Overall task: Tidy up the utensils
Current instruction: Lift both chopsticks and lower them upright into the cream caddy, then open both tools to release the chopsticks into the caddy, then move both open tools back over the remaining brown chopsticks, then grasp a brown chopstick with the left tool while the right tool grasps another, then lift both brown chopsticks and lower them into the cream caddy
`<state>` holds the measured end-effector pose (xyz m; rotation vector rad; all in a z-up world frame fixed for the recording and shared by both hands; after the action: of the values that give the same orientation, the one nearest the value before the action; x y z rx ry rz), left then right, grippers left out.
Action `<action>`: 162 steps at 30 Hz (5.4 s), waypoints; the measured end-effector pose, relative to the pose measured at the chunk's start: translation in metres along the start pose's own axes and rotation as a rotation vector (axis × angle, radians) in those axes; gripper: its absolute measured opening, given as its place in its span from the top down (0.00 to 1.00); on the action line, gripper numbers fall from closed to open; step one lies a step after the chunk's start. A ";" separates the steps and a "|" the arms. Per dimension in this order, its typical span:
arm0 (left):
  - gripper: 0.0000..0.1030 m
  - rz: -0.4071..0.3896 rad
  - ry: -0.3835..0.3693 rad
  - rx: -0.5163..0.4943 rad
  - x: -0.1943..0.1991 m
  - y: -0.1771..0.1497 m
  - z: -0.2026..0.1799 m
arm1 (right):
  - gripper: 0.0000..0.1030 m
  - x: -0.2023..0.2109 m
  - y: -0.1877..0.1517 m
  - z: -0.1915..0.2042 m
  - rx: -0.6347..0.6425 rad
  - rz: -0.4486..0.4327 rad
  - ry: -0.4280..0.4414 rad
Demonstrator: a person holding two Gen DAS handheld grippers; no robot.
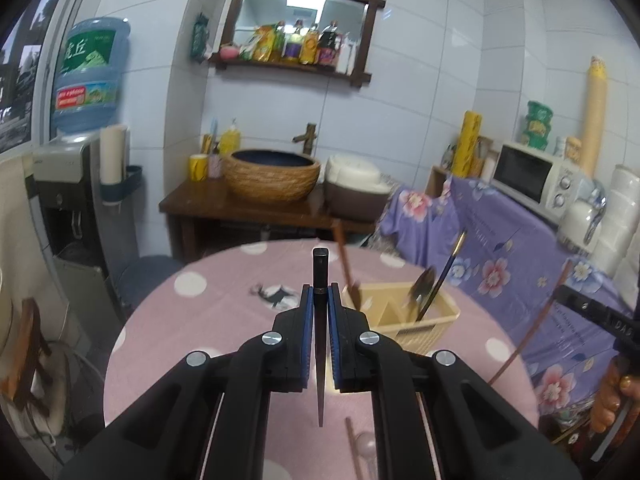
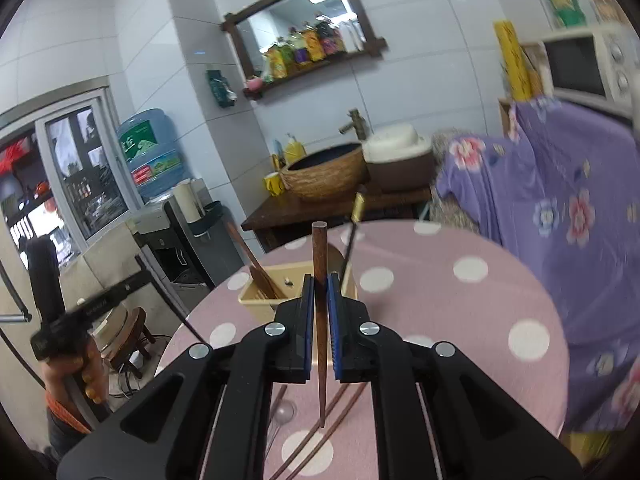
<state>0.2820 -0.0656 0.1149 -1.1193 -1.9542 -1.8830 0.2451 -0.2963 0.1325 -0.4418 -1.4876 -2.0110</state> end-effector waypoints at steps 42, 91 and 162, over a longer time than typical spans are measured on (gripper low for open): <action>0.74 0.139 -0.019 0.010 -0.103 0.016 -0.040 | 0.91 -0.098 0.044 -0.015 -0.069 -0.030 -0.153; 0.70 0.511 0.069 -0.042 -0.115 -0.229 -0.034 | 0.36 -0.117 -0.214 -0.026 -0.097 0.453 -0.369; 0.93 0.211 0.034 0.109 -0.067 -0.119 0.003 | 0.92 -0.095 -0.097 -0.051 -0.215 0.150 -0.055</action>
<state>0.2538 -0.0758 -0.0179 -1.2011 -1.8170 -1.6565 0.2605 -0.3007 -0.0117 -0.6813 -1.2341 -2.0606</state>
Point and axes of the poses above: each gripper's, at about its wrist camera, not at the fingertips, and x roughly against the way its jaws point, z to its left, y to its top, the point moved 8 cm from there along -x, roughly the way its jaws point, and after that the axes turned 14 degrees about z, right-handed, at the moved point
